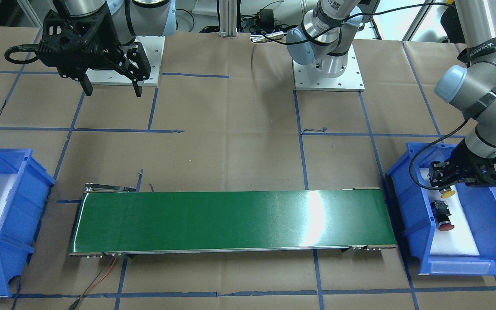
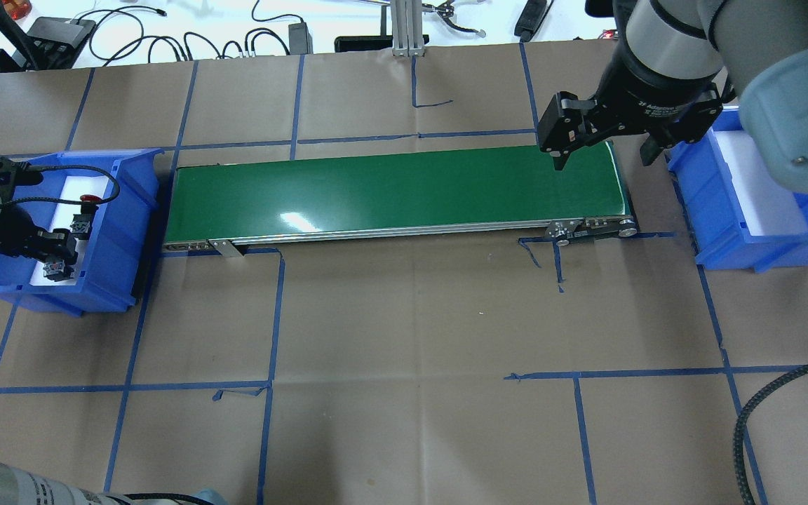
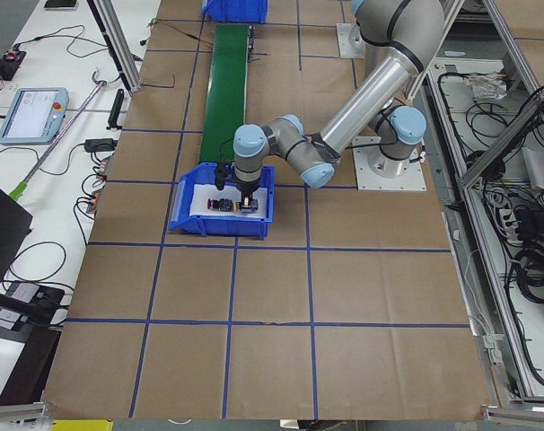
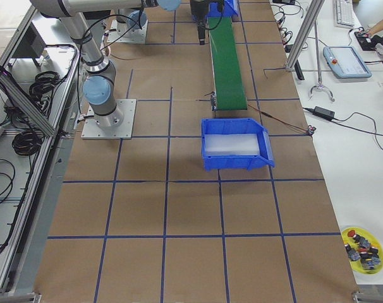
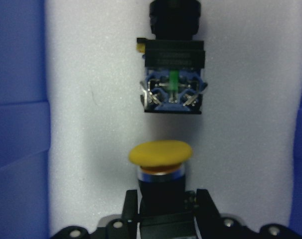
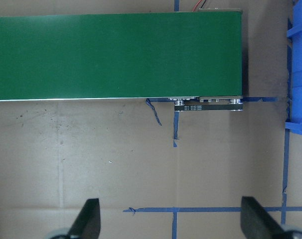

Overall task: Transport two buttons from left to right
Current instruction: 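Carry the yellow button to the conveyor and release it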

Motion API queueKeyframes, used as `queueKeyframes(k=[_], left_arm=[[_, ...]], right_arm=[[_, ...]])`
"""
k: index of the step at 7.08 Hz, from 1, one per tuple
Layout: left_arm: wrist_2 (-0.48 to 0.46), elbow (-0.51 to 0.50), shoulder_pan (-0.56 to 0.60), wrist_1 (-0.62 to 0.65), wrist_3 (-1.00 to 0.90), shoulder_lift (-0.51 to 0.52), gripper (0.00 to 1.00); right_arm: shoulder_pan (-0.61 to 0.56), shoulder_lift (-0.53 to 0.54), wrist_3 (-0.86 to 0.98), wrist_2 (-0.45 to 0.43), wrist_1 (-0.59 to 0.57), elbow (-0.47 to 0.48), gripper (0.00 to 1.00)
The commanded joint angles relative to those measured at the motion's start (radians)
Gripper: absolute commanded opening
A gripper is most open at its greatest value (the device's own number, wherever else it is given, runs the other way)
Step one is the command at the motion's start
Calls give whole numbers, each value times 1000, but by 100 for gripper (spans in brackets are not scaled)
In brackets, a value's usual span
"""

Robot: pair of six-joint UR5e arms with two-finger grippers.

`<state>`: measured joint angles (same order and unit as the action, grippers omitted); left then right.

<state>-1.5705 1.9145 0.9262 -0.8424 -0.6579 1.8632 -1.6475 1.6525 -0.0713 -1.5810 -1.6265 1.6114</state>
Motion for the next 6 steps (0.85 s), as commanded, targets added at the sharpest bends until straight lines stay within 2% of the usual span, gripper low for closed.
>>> queueKeyframes(k=[1, 2, 3, 4, 6], left_arm=[[-5, -154, 8, -238, -5, -54, 0], [-8, -240, 8, -389, -5, -85, 0], [-8, -297, 14, -473, -3, -90, 0], [-6, -326, 48, -494, -2, -91, 0], [-13, -330, 188, -494, 53, -110, 1]], right_arm=[[-9, 4, -27, -19, 16, 4, 100], [-8, 1, -41, -5, -2, 5, 100], [-9, -2, -32, -11, 17, 10, 100], [-8, 0, -30, -8, 11, 9, 100], [-8, 1, -30, -8, 13, 9, 100]])
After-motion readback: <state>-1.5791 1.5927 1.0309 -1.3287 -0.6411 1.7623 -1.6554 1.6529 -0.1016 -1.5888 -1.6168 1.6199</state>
